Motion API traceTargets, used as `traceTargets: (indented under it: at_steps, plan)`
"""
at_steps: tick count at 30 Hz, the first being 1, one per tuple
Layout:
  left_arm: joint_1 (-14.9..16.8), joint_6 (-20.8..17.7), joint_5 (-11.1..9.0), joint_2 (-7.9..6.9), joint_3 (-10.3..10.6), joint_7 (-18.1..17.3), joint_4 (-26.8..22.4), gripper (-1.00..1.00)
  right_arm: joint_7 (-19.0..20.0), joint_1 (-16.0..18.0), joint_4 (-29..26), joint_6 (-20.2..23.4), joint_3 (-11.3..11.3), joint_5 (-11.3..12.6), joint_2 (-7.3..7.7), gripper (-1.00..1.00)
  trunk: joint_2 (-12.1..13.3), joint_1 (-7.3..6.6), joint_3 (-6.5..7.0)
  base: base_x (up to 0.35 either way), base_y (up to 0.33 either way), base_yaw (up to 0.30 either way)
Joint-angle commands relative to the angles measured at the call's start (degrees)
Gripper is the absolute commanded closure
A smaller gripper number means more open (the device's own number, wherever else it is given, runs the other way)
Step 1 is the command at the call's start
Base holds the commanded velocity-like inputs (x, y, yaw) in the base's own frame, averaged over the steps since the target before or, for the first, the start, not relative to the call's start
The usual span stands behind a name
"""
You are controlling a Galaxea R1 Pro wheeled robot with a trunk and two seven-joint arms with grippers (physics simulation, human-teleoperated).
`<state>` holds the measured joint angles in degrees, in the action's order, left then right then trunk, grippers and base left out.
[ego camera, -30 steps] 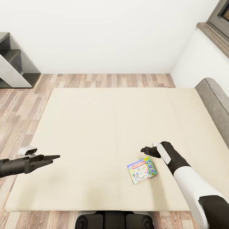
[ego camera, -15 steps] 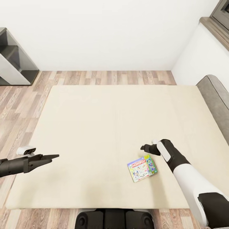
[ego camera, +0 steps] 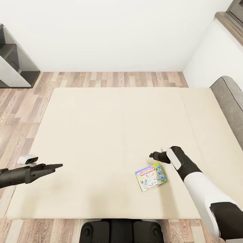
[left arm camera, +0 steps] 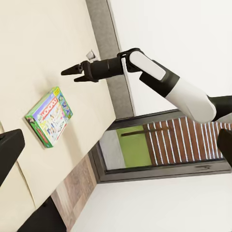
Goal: Put all the toys in the child's room - the three board games (two on the bed and one on the table), the two jigsaw puzzles on the table, and the tennis ball on the table - inside the toy box on the table in the child's room.
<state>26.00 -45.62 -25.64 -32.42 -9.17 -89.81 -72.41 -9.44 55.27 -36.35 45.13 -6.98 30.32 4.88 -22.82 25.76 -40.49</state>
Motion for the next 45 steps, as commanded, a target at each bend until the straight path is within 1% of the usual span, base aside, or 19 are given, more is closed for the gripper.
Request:
traceTargets:
  at_steps: [1, 45]
  plan:
    - [0.02, -0.61, -0.01, -0.02, 0.0, -0.19, -0.02, -1.0, -0.53, 0.04, -0.09, 0.14, -0.39, 0.61, 0.09, -1.0, -0.09, 0.03, -0.17, 0.0, 0.0, 0.0]
    - [0.02, -0.53, -0.02, -0.1, -0.06, -0.19, -0.02, -1.0, -0.53, 0.1, 0.05, 0.14, -0.67, 0.62, 0.36, -1.0, -0.09, 0.03, -4.3, 0.0, 0.0, 0.0]
